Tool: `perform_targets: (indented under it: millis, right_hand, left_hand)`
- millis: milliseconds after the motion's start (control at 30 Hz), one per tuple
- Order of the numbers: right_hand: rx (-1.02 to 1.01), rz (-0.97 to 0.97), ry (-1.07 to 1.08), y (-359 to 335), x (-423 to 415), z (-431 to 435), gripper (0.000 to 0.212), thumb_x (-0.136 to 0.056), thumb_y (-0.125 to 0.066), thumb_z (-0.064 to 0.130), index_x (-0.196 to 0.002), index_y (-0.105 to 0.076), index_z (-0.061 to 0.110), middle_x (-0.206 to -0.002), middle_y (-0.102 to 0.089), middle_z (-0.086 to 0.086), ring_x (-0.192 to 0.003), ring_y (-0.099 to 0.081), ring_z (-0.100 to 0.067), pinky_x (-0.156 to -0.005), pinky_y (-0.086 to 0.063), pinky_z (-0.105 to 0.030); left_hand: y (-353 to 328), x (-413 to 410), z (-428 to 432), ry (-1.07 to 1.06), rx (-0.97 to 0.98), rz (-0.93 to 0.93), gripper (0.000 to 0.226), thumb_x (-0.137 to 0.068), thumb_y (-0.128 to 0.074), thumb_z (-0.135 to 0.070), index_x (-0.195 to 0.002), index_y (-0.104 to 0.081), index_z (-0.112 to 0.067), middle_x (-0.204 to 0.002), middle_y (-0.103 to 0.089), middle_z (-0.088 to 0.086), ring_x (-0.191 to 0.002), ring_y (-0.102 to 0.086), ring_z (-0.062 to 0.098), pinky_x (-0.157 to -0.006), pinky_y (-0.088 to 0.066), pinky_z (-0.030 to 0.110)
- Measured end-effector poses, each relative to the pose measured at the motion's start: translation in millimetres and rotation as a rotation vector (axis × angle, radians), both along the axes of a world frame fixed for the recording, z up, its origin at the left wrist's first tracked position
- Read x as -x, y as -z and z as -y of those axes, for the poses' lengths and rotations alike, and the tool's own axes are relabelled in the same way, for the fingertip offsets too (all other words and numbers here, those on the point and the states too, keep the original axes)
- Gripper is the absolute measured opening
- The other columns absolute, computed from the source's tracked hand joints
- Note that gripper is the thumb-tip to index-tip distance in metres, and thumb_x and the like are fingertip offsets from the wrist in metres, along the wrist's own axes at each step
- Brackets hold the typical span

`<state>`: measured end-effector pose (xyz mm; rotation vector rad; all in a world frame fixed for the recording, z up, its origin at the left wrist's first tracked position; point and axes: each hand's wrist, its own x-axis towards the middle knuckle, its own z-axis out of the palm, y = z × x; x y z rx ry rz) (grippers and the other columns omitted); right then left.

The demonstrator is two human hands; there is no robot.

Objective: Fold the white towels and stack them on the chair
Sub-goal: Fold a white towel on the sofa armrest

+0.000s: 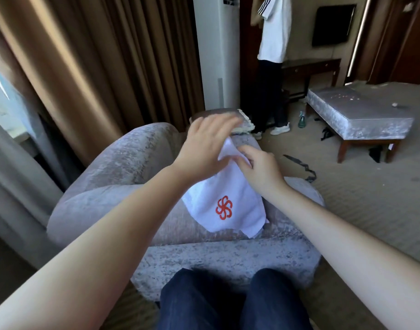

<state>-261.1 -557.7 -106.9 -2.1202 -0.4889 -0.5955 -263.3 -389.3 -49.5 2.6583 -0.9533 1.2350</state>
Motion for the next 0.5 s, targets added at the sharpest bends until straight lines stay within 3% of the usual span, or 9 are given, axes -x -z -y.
perform_targets:
  millis: [100, 167, 233, 300, 400, 500]
  right_hand:
    - [-0.049, 0.004, -0.009, -13.1, 2.6, -12.4, 0.009, -0.094, -0.059, 0.030, -0.096, -0.062, 0.022, -0.070, -0.066, -0.003, -0.067, -0.061, -0.022, -0.062, -0.048, -0.038]
    - [-0.061, -0.016, -0.026, -13.1, 7.5, -14.7, 0.010, -0.091, -0.064, 0.033, -0.092, -0.056, 0.026, -0.068, -0.063, 0.006, -0.065, -0.058, -0.014, -0.062, -0.046, -0.032]
    - [0.053, -0.057, -0.049, -4.6, 10.5, -12.2, 0.018, -0.089, -0.066, 0.032, -0.085, -0.050, 0.026, -0.062, -0.053, 0.011, -0.060, -0.051, -0.008, -0.057, -0.040, -0.031]
    - [0.152, -0.148, -0.112, 6.2, 13.0, -7.7, 0.033, -0.091, -0.065, 0.031, -0.070, -0.042, 0.020, -0.056, -0.041, 0.007, -0.053, -0.040, -0.009, -0.053, -0.030, -0.030]
    - [0.146, -0.312, -0.244, 19.2, 19.5, -0.3, 0.049, -0.092, -0.066, 0.025, -0.060, -0.030, 0.013, -0.054, -0.029, 0.001, -0.048, -0.027, -0.008, -0.052, -0.022, -0.021]
    - [0.089, -0.268, -0.281, 21.6, 18.3, 1.3, 0.045, -0.091, -0.066, 0.020, -0.063, -0.033, 0.009, -0.057, -0.027, -0.005, -0.052, -0.025, -0.009, -0.054, -0.020, -0.024]
  left_hand:
    - [1.9, -0.2, -0.8, -0.060, -0.187, 0.105, 0.030, -0.067, -0.077, -0.014, -0.096, -0.071, -0.013, -0.082, -0.067, 0.000, -0.082, -0.063, 0.026, -0.089, -0.043, 0.045]
    - [-2.2, -2.7, -12.1, -0.134, -0.221, 0.039, 0.033, -0.053, -0.089, -0.013, -0.081, -0.073, -0.020, -0.068, -0.061, -0.006, -0.069, -0.057, 0.024, -0.075, -0.043, 0.035]
    - [-8.8, -4.3, -26.4, -0.228, -0.217, 0.019, 0.029, -0.055, -0.085, -0.012, -0.077, -0.073, -0.025, -0.068, -0.060, -0.008, -0.072, -0.054, 0.023, -0.071, -0.032, 0.030]
    - [-16.7, -4.2, -43.8, -0.333, -0.117, 0.006, 0.017, -0.074, -0.070, -0.012, -0.087, -0.073, -0.023, -0.078, -0.064, -0.004, -0.083, -0.055, 0.026, -0.072, -0.031, 0.034]
    - [-23.8, 2.7, -71.8, -0.468, 0.030, -0.047, 0.019, -0.087, -0.058, -0.014, -0.098, -0.072, -0.019, -0.089, -0.066, 0.001, -0.092, -0.053, 0.029, -0.077, -0.033, 0.039]
    - [-23.1, 8.0, -94.6, -0.638, 0.007, -0.134, 0.021, -0.091, -0.056, -0.014, -0.105, -0.069, -0.021, -0.093, -0.065, 0.001, -0.097, -0.049, 0.027, -0.078, -0.027, 0.035]
